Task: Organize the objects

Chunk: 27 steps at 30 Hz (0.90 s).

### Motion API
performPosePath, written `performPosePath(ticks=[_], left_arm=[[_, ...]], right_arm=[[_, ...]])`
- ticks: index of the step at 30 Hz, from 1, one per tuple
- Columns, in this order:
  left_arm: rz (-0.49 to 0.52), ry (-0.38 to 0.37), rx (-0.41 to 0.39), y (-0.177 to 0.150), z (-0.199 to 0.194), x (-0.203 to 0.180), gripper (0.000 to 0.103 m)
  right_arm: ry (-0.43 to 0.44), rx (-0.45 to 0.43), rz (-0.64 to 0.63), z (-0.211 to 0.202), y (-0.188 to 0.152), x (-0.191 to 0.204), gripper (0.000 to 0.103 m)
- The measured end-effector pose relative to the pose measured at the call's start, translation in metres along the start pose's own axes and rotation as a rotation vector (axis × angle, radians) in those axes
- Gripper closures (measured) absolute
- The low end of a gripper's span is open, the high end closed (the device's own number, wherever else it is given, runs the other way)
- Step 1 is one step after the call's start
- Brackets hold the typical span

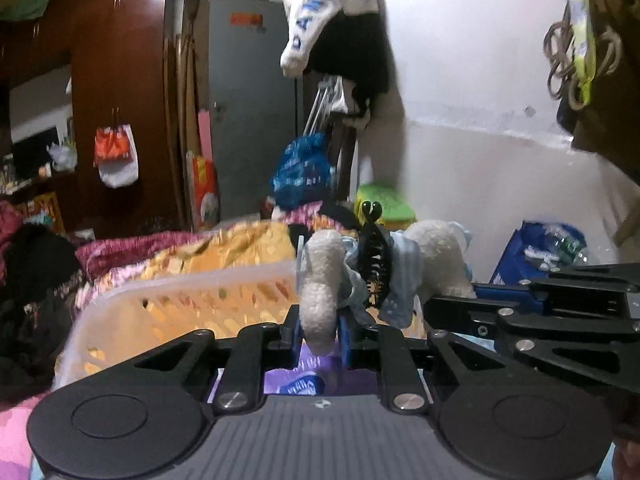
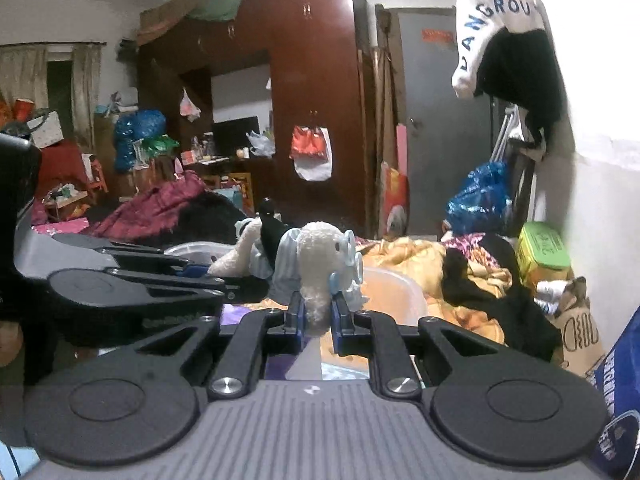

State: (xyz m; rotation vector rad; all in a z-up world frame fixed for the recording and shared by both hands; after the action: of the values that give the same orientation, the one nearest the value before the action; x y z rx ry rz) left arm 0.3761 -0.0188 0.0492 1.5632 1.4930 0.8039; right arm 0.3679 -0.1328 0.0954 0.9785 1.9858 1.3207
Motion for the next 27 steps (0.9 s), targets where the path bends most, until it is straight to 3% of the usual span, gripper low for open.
performPosePath(ticks=[3,4,6,9,10,11,15,18,23,27], left_arm=[[0.012,0.045,0.009,-0.003,-0.001,0.005,0.055],[0.015,0.054,-0.005,-0.003,-0.006,0.008,0.044],[0.013,0.063,-0.043,-0.003,-0.021,0.014,0.041],[0.012,0.012,-0.084,-0.004,-0.050,0.017,0.034],[0.007,-0.006,-0.095,-0.007,-0.061,0.017,0.027],[0.007,-0.016,-0.103,-0.010,-0.071,0.016,0.024],[0.047,-0.015,-0.111,-0.047,-0.113,0.016,0.024],[0.039,-0.007,-0.074,-0.088,-0.134,0.018,0.022],[0.047,-0.097,0.038,-0.154,-0.133,0.006,0.022],[0.077,-0.078,0.065,-0.175,-0.124,-0.002,0.022]], right_arm=[[-0.009,0.023,0.009,-0.002,-0.008,-0.004,0.086],[-0.008,0.025,0.019,-0.004,-0.010,-0.007,0.081],[-0.010,0.021,0.035,-0.014,-0.012,-0.016,0.070],[-0.012,-0.009,0.058,-0.031,-0.010,-0.024,0.037],[-0.016,-0.026,0.064,-0.040,-0.010,-0.024,0.018],[-0.018,-0.045,0.067,-0.047,-0.011,-0.026,0.009],[0.011,-0.109,0.094,-0.086,-0.023,-0.026,0.000],[0.047,-0.126,0.125,-0.108,-0.051,-0.022,0.000],[0.076,0.005,0.155,-0.091,-0.095,-0.006,0.000],[0.107,0.047,0.130,-0.074,-0.109,0.007,0.000]])
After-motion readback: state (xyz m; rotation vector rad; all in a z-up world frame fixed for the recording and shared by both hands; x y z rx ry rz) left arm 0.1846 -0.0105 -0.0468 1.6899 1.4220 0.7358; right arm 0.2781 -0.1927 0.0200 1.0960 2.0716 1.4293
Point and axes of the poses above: each gripper's, at about its wrist camera, not at the fingertips, and z roughly the way its jaws point, x to its left, y to its top, the point moved 7 cm from there along z, roughly the way its jaws point, and after that the axes turned 6 degrees about -z, right-handed, at the moved point
